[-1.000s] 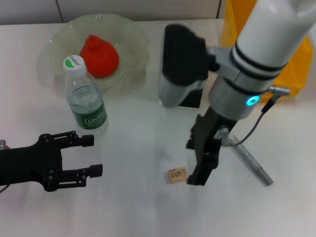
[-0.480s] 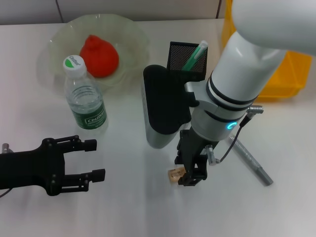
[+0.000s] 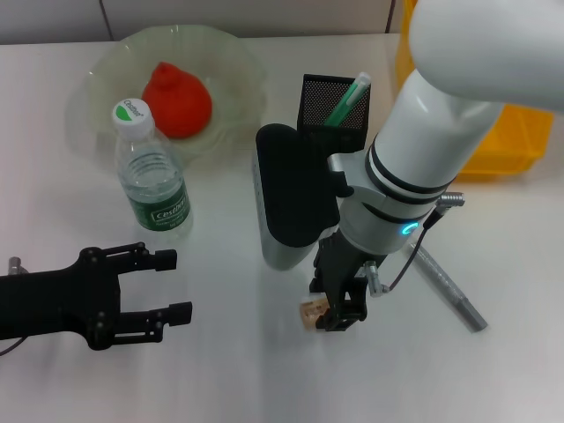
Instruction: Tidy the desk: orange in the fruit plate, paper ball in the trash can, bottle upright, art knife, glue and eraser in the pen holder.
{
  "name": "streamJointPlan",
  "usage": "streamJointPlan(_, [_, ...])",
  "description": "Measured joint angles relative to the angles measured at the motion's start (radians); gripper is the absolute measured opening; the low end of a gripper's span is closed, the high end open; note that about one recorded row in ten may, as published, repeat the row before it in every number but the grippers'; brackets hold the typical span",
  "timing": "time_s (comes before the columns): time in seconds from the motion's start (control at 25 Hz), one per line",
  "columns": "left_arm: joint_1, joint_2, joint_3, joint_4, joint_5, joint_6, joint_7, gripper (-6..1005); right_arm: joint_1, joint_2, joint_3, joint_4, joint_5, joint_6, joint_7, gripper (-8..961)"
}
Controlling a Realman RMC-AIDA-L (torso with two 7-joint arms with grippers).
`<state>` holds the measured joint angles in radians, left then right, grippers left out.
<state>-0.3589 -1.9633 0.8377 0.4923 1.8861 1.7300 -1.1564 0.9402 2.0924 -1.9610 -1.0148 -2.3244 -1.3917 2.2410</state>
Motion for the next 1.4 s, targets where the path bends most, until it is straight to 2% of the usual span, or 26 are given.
streamJointPlan(0.4, [0.0, -0.002, -0.002, 0.0, 0.001, -0.01, -0.002, 788, -0.005, 0.0, -0.048, 0.001, 0.006, 0.026, -0.005, 331])
streamJointPlan(0.6, [0.0, -0.001, -0.002, 0.0, 0.001, -0.018, -0.009, 788, -0.023, -0.003, -0.019, -0.046, 0.003, 0.001, -0.01, 289])
streamJointPlan(0.72, [0.001, 0.0, -0.002, 0.0, 0.001, -0.019, -0.009, 788, -0.062, -0.008, 0.086, -0.141, -0.029, -0.062, -0.011, 260])
streamJointPlan(0.88, [0.001, 0.002, -0.002, 0.0, 0.001, -0.022, -0.009, 788, -0.125, -0.008, 0.345, -0.323, -0.146, -0.141, -0.007, 273])
streamJointPlan(0.92, [0.001, 0.002, -0.003, 0.0, 0.0, -0.023, -0.01, 788, -0.148, -0.007, 0.455, -0.393, -0.174, -0.137, -0.004, 276])
streamJointPlan(0.96, [0.001, 0.002, -0.003, 0.0, 0.0, -0.023, -0.01, 788, -0.148, -0.007, 0.455, -0.393, -0.174, -0.137, -0.004, 279])
streamJointPlan(1.04, [0.001, 0.003, -0.003, 0.0, -0.001, -0.024, -0.011, 788, -0.166, -0.007, 0.555, -0.437, -0.179, -0.095, -0.003, 285])
streamJointPlan(1.12, [0.0, 0.004, -0.003, 0.0, -0.003, -0.024, -0.011, 788, -0.169, -0.008, 0.631, -0.429, -0.188, -0.021, 0.002, 291])
streamJointPlan(1.4, [-0.008, 0.004, -0.003, 0.003, -0.006, -0.024, -0.019, 788, -0.162, -0.008, 0.647, -0.359, -0.201, 0.081, 0.004, 313])
